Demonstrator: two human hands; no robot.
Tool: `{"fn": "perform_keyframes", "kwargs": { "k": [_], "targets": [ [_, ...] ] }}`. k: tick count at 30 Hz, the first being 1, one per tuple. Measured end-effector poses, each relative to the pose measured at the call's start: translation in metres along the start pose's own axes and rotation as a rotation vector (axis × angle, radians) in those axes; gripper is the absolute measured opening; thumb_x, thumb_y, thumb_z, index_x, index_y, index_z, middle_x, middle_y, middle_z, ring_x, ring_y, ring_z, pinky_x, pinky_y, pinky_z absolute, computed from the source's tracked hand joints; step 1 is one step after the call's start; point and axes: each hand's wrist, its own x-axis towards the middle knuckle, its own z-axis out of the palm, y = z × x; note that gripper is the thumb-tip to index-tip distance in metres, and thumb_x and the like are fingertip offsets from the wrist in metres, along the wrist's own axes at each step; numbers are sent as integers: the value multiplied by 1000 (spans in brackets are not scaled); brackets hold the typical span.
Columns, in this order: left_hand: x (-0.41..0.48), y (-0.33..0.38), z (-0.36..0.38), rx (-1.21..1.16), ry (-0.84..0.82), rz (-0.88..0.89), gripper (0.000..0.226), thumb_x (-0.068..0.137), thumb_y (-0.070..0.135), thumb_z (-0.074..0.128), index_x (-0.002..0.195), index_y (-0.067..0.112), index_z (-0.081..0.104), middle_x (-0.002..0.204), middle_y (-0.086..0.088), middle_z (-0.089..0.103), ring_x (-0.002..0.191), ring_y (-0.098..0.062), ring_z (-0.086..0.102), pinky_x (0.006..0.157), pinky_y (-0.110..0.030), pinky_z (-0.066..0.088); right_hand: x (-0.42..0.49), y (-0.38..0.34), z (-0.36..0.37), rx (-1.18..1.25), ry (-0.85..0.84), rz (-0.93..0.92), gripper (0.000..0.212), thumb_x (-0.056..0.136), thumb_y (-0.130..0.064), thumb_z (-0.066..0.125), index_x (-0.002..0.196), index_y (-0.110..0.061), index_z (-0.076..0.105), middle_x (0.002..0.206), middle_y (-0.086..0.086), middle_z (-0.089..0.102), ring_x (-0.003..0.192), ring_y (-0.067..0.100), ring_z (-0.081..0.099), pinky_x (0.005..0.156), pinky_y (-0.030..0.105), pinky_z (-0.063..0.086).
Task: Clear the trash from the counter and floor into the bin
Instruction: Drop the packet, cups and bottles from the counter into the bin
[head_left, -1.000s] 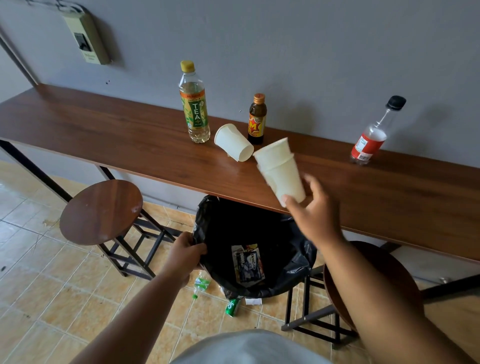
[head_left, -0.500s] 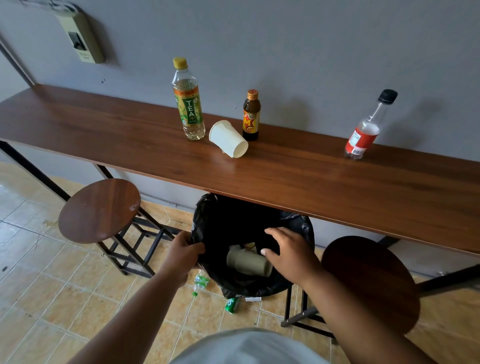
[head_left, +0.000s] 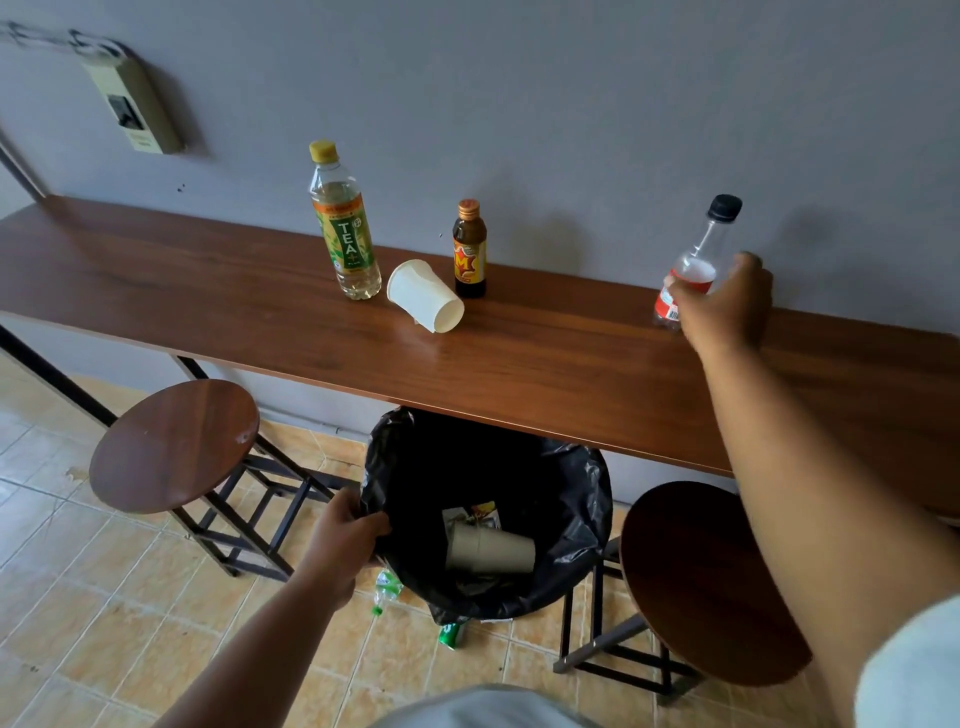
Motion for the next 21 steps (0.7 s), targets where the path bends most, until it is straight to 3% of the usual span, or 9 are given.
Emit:
{"fn": "perform_keyframes", "kwargs": {
  "k": [3, 8, 13, 17, 19, 21],
  "targets": [
    [0, -3, 2, 23, 15, -4, 27, 84, -13, 56, 110, -7, 52, 90, -23, 64, 69, -30, 67, 51, -35, 58, 15, 9, 12, -53, -151, 64, 79, 68, -41, 80, 131, -12, 43, 131, 15, 53, 118, 35, 53, 94, 41, 46],
    [2, -3, 2, 28, 20, -4, 29, 84, -12, 57, 112, -3, 54, 99, -28, 66, 74, -32, 69, 56, -38, 59, 14, 15, 19, -19, -124, 33, 54, 78, -25, 73, 125, -11, 50, 127, 15, 60, 116, 36, 57, 93, 40, 48],
    [2, -1, 4, 8, 35, -7, 27, 86, -12, 57, 110, 0, 55, 97, -23, 68, 72, -28, 71, 53, -33, 59, -44, -7, 7, 209, -164, -97, 51, 74, -31, 76, 118, -18, 56, 116, 8, 67, 103, 24, 64, 82, 27, 48],
    [3, -1, 0, -10, 28, -15, 30, 86, -10, 59, 113, 1, 55, 102, -25, 68, 78, -31, 72, 54, -32, 59, -134, -20, 5, 417, -503, -286, 48, 69, -37, 78, 112, -36, 57, 97, -5, 71, 84, 9, 67, 73, 24, 53],
    [3, -1, -4, -25, 29, -23, 31, 85, -10, 60, 113, 1, 55, 102, -24, 68, 78, -32, 72, 54, -32, 59, -177, -19, 8, 422, -684, -367, 48, 71, -30, 80, 114, -30, 59, 93, -7, 71, 79, 5, 66, 70, 20, 54],
    [4, -1, -8, -32, 31, -28, 33, 84, -10, 61, 114, 3, 56, 105, -24, 69, 85, -35, 73, 60, -37, 61, -211, -14, 18, 316, -817, -426, 54, 70, -36, 77, 120, -28, 59, 97, -9, 71, 82, 5, 66, 73, 21, 52]
  ]
}}
